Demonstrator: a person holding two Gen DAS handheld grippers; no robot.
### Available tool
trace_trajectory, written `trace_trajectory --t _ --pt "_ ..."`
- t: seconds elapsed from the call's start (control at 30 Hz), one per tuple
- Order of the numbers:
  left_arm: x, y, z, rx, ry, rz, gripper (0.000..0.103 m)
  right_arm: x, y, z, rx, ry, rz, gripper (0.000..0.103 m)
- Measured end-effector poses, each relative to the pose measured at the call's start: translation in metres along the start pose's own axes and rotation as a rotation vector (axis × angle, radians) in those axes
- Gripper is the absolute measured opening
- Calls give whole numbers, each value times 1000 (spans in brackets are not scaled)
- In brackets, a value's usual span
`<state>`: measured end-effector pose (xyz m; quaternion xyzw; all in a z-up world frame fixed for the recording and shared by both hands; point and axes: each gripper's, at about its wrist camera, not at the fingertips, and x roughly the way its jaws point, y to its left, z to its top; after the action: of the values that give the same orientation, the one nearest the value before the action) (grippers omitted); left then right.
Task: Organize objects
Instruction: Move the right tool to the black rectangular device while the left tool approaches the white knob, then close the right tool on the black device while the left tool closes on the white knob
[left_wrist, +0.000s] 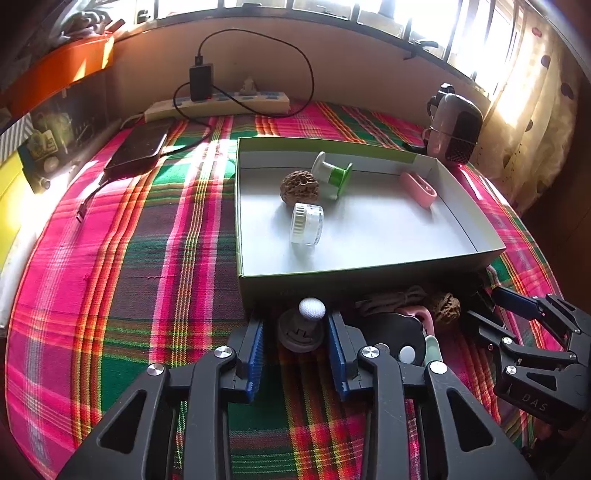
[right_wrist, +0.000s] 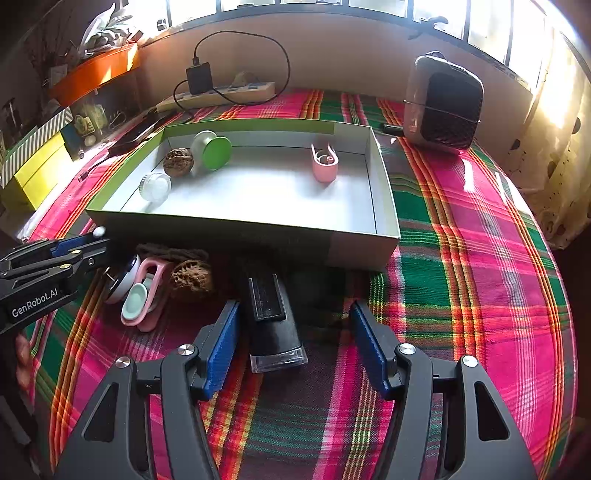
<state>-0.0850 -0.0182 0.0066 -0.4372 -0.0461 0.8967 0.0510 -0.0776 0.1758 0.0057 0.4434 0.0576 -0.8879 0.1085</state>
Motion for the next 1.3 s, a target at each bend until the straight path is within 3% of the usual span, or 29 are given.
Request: trace_trajectory --t 0.17,0.3,0.53,1.3 --pt "0 2 0 -10 -4 -5 24 0 0 0 2 -1 -1 58" --pt "-1 2 -1 -4 -7 1 23 -1 -1 0 7 -6 -2 51" --pt "-1 2 -1 -4 -8 2 23 -3 -2 -1 17 -14 2 29" --pt "-2 2 -2 -3 -10 2 23 -3 -4 -1 19 -15 6 28"
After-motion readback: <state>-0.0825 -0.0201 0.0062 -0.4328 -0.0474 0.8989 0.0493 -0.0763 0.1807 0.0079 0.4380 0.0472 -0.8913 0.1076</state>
